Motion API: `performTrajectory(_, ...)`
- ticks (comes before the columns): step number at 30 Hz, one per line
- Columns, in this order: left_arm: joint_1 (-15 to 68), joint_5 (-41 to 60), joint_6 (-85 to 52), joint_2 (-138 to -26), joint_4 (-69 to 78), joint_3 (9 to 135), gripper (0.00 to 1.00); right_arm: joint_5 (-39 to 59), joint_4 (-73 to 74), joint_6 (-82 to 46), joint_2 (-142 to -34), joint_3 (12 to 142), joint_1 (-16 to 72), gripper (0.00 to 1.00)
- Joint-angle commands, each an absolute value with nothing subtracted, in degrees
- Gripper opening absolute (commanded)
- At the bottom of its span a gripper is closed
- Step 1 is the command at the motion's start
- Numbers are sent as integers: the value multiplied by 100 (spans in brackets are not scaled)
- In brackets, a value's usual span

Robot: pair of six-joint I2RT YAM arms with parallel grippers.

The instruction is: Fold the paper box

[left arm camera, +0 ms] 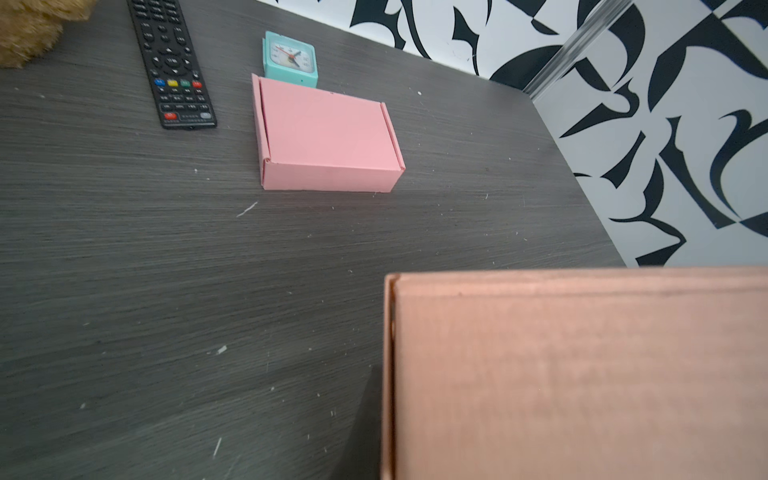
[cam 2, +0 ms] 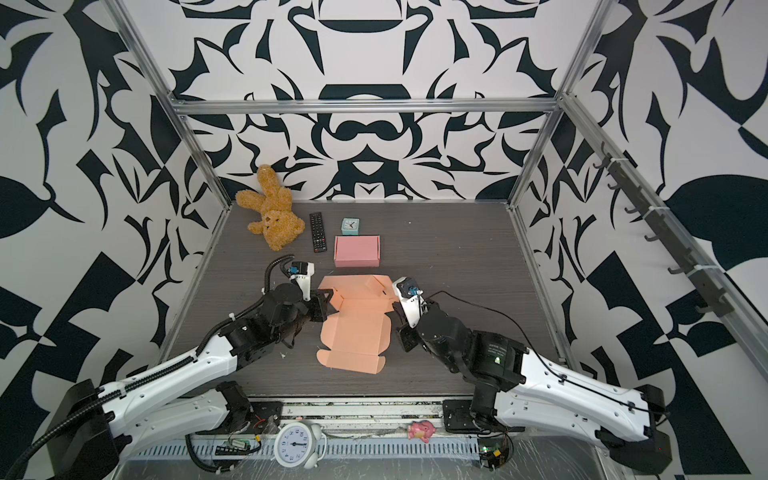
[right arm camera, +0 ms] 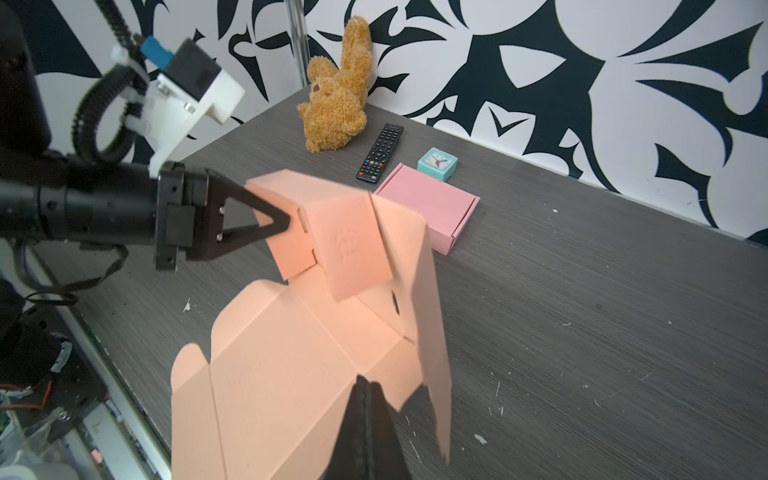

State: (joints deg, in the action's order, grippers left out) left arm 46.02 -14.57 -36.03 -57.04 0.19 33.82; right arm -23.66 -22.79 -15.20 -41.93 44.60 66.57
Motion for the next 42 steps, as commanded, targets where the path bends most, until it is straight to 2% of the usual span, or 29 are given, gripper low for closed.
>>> performTrajectory(1,4406,-1158,-3618,-5471,-245,3547,7,-1964,-1540,-1230,-3963,4181,6670,0)
performTrajectory(6,3839,-446,-3873,-5175,-211,3478,6,-2033,-656,-1188,-3527,3503,6666,0)
performTrajectory(11,3581,-140,-3977,-4908,-231,3397,6,-2127,84,-1332,-3364,3040,6670,0)
performTrajectory(21,3534,153,-3929,-4765,-70,3288,6,-2160,1415,-1626,-3884,2805,6669,0)
performTrajectory(42,3535,587,-3938,-4972,226,3124,6,-2052,1819,-1594,-4218,2865,6665,0)
